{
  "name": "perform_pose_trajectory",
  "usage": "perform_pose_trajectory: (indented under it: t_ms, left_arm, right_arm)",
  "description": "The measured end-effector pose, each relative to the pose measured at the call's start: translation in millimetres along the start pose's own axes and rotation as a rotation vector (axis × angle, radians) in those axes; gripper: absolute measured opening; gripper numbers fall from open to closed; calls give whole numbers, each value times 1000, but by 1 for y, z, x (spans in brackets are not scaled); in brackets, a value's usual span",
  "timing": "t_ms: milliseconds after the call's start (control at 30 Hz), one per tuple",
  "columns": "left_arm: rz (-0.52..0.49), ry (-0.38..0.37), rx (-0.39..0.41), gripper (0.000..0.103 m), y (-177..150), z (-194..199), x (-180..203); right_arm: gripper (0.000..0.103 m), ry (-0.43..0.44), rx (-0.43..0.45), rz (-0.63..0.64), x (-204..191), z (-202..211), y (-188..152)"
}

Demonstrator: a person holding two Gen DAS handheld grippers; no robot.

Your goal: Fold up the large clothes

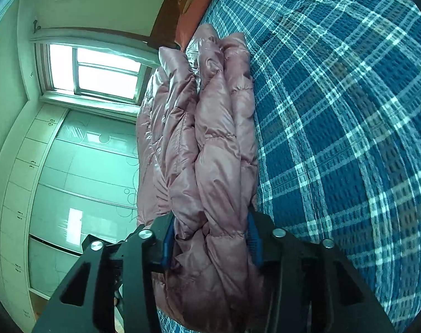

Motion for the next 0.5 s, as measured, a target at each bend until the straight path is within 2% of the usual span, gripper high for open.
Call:
perform_pose_trajectory:
  t_ms: [200, 300, 500]
  left_arm:
    - [0, 17, 13, 66, -6, 15, -1]
    - [-38, 46, 16, 70, -12, 22, 0]
    - [-70, 85, 21, 71, -27, 38, -2]
  right_arm:
    - [55, -7, 16, -3, 4, 24, -9]
    - [55, -27, 24, 3, 8, 36, -16]
    - [55, -58, 36, 6, 21, 59, -31]
Point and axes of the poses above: each gripper's, at about its wrist camera, not at the fingertips, and z roughly against the way its jaws point, x to its right, y to its top, the point moved 10 cm from there along -z, roughly the way its jaws point, and after that the axes turned 7 degrees about x, right-handed, at the moved point
